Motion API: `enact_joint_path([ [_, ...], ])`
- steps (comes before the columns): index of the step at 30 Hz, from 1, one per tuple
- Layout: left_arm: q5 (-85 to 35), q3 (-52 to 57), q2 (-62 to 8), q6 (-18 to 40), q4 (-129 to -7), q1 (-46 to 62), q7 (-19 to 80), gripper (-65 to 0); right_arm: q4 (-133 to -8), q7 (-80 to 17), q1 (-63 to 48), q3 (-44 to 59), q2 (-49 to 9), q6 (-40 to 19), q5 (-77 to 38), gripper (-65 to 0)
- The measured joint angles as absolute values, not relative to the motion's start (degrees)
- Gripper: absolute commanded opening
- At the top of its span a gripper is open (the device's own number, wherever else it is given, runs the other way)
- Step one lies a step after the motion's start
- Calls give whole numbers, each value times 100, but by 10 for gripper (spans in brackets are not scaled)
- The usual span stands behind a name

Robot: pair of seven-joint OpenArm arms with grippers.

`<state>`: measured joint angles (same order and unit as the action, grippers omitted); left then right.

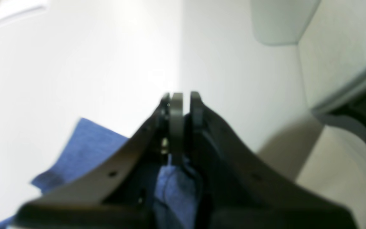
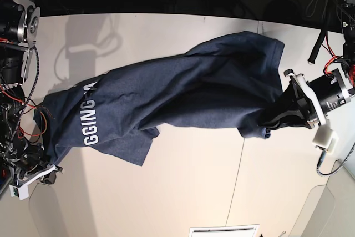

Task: Layout the t-shirt on the table in an organized manner, then fold the t-shirt properly
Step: 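Stretch the shirt between grippers and lay it flat on the table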

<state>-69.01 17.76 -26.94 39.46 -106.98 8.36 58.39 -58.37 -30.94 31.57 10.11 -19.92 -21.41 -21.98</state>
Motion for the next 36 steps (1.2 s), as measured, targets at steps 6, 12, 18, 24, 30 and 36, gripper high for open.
enact_joint_path([
  [6,-6879,2307,-2456,3948,-10698,676,5669,-650,-6399,-3122,3159,1011,-1997,-2139,-2281,-650],
  [12,-5804,2506,-2440,3970,-10696,309,4871,-650,-6757,-3201,3157,1011,-2001,-1859,-2174,-650],
  [18,-4936,2510,-2440,3642,-10696,73,4473,-650,-6879,-3269,3159,1011,-1999,-1796,-2137,-650],
  [24,-4525,2198,-2447,3649,-9977,-432,3992,-650,-6877,-3350,3199,1011,-1813,-1686,-2117,-650],
  [30,-3859,1072,-2432,3610,-7841,-1900,3682,-650,-6031,-2926,3957,620,-1326,-1640,-1765,-650],
  [36,-3682,554,-2432,3607,-6016,-3715,3428,-650,-4698,-2534,5275,174,-1133,-1625,-1315,-650],
])
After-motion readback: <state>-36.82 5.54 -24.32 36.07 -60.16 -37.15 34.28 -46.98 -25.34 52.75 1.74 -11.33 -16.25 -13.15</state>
